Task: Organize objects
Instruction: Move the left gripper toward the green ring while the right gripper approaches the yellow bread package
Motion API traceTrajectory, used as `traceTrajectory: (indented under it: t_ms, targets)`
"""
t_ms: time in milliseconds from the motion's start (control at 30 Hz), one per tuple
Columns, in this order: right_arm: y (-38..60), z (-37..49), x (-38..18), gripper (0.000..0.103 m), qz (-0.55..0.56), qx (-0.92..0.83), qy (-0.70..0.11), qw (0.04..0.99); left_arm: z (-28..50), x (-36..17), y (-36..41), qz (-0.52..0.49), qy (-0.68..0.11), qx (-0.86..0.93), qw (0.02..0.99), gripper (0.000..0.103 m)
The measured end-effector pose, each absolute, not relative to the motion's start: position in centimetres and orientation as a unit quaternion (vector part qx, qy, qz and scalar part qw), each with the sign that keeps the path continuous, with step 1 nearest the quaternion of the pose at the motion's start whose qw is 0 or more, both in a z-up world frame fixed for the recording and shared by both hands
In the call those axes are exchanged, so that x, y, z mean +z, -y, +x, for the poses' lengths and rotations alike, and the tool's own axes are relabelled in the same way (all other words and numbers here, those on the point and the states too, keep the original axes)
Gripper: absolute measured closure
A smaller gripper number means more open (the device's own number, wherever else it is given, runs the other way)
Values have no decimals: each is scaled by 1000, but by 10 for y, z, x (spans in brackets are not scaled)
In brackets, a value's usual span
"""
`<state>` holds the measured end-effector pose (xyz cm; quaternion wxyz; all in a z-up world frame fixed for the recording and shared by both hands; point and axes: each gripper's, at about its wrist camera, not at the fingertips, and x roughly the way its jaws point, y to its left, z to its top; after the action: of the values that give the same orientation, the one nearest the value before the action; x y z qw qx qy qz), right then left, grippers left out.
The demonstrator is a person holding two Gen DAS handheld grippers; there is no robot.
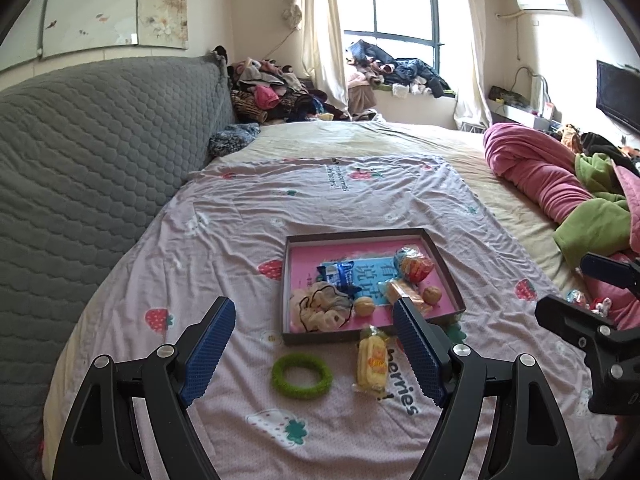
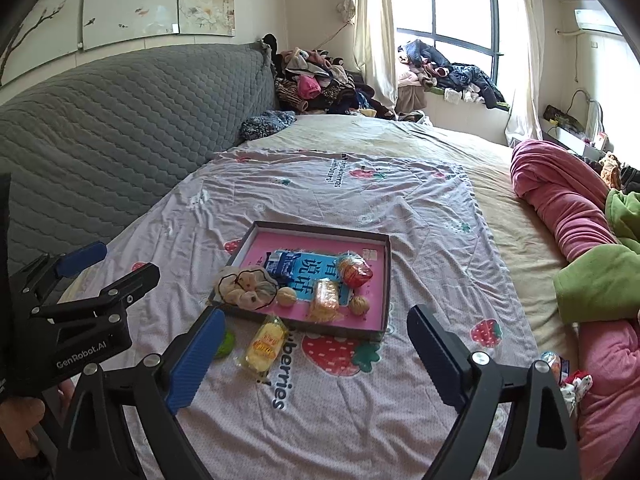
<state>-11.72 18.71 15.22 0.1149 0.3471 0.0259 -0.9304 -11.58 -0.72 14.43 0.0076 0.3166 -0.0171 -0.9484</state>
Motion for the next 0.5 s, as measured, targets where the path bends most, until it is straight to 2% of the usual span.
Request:
traceTrajectory:
  t_ms: [500]
  targets:
    - [-161, -69, 139, 7, 358, -924, -26, 129, -63, 130, 34, 326, 15, -945, 14, 21]
